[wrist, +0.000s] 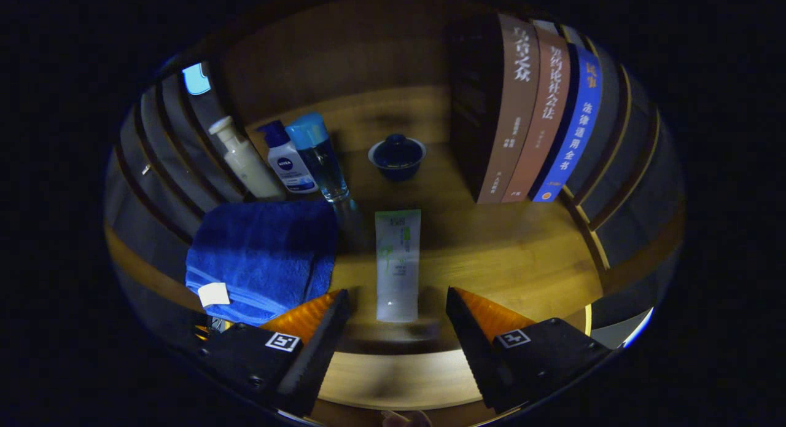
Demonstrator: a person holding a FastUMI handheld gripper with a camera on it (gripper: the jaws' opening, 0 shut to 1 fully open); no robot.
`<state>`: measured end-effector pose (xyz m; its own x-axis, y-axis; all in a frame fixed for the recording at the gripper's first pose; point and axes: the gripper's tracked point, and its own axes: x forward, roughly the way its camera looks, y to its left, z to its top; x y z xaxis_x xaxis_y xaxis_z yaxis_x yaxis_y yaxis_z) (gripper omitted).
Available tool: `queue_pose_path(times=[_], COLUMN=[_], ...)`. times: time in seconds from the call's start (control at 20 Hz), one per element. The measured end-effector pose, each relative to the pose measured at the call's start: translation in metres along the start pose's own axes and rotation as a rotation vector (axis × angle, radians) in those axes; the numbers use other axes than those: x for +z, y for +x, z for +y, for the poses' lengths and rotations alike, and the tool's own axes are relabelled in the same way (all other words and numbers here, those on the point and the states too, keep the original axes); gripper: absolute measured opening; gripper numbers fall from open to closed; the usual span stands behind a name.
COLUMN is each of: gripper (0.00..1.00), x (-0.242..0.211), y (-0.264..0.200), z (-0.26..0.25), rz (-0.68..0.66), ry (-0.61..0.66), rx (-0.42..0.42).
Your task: Pull open the drawer, take out the items inside it, and place them on the countertop above the cabinet.
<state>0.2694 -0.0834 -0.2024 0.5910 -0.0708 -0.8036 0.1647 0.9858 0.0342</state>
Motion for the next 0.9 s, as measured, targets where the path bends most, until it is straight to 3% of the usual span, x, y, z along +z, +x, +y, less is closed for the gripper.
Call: queue_pose_path(times=[0.25,0.45,0.65,0.9], gripper=[0.99,1.00,0.99,0.99], x=[-0.010,-0.046,-0.121,-0.211], y=[-0.072,-0.147,-0.191,-0.191], z=[0.014,0.023,0.026,0.007], rz=[-0.187,-0.395,-0.529,-0.576], ry=[-0.004,-0.018,-0.027,0.012], rx=[0.048,0.080,0.092,0.054])
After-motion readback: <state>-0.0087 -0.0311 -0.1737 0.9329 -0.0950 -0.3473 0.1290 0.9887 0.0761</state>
